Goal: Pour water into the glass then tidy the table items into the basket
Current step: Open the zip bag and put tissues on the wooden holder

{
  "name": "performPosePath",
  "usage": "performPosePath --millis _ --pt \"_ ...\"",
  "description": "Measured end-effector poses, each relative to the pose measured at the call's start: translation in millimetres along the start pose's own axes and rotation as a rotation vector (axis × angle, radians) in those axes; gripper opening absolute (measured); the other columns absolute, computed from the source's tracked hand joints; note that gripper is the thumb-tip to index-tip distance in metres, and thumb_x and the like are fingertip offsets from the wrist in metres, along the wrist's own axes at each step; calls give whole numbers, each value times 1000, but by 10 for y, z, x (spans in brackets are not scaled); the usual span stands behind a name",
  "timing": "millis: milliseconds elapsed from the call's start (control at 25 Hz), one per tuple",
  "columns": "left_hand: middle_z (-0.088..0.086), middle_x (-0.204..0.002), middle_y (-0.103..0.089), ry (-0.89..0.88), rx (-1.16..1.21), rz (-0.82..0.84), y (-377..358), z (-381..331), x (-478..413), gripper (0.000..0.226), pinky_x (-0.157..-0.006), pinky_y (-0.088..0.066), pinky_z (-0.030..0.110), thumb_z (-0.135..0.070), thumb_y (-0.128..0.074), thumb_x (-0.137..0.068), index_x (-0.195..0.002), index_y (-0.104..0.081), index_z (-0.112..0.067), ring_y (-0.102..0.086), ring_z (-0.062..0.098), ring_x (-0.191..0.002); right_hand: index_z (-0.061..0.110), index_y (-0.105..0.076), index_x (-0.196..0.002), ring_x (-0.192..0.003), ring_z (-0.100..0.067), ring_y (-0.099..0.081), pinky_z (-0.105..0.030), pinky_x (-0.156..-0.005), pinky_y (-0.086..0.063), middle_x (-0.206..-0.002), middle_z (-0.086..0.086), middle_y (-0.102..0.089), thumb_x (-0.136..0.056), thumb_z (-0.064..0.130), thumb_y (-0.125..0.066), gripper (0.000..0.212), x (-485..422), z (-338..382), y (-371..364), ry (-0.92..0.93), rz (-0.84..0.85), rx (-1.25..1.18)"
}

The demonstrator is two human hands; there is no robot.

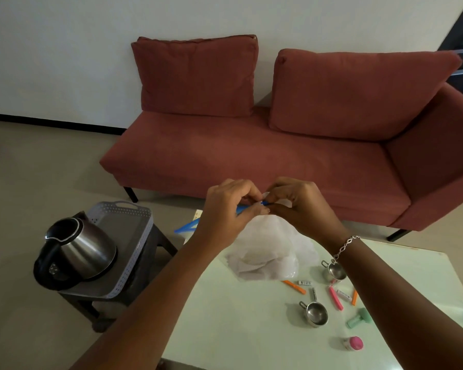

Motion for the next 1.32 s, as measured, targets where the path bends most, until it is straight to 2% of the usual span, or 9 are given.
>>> performPosePath --millis 200,400,560,720,880,1000,1200,1320 --pt "9 -70 -64 4 -27 -17 28 32 6 12 -62 -48 48 -5 -71 -75 -73 -63 3 -56 24 -68 0 -69 -72 -67 -28 -60 -49 -60 -49 -76 -14 -63 -74 4 -71 5 -28 38 -59 2 -19 22" --pt "-2 -72 -57 2 -61 9 31 134 58 9 -65 -48 46 -6 -69 -77 -76 -62 1 -54 22 -71 0 -68 -71 -66 -27 -59 -44 -58 -50 -74 -11 -60 -73 4 -72 5 -12 40 -63 -11 -56 38" --pt "7 -73 -63 12 -73 18 75 276 69 8 -67 -48 45 -5 -67 -78 -76 -62 0 -55 22 -71 1 -69 -72 -68 -24 -59 -35 -60 -47 -72 0 -53 -72 6 -73 7 -47 -19 -36 -70 -70 6" --pt "11 -76 -63 -15 -60 76 49 304 82 6 -62 -51 42 -3 -63 -81 -80 -59 2 -57 24 -69 3 -70 -75 -64 -13 -54 -27 -60 -41 -74 2 -54 -73 9 -74 8 -73 -17 -95 -78 -39 1" --pt "9 -74 -59 39 -59 135 54 537 174 6 -63 -44 32 -1 -62 -82 -80 -57 3 -54 23 -66 7 -72 -77 -72 -17 -57 -29 -66 -43 -79 2 -56 -68 19 -78 17 -73 -65 -229 -107 67 15" --pt "5 -75 -55 150 -78 275 -108 869 426 7 -63 -40 29 -3 -61 -83 -80 -56 0 -51 23 -66 6 -73 -76 -83 -24 -64 -34 -74 -48 -84 -6 -63 -71 9 -75 6 -66 -170 -258 -148 22 8" --pt "4 -79 -57 383 -106 617 -586 1470 1066 14 -59 -39 15 -10 -56 -88 -77 -48 -13 -62 21 -73 4 -71 -79 -77 -19 -58 -8 -66 -38 -87 -10 -64 -75 -4 -67 10 -90 -283 -394 -176 -12 47" --pt "3 -81 -60 491 -78 798 -876 1821 1426 21 -59 -42 17 -13 -56 -89 -72 -45 -21 -67 19 -74 5 -72 -79 -78 -19 -58 -7 -70 -39 -85 -7 -63 -76 -6 -63 14 -83 -353 -509 -188 -16 34"
Point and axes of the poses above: each hand's wrist, its own x-axis away from the middle knuckle, its own y-axis out of the back of the hand, z = x × y, the point moved 8 cm from there along -x, towards the middle knuckle
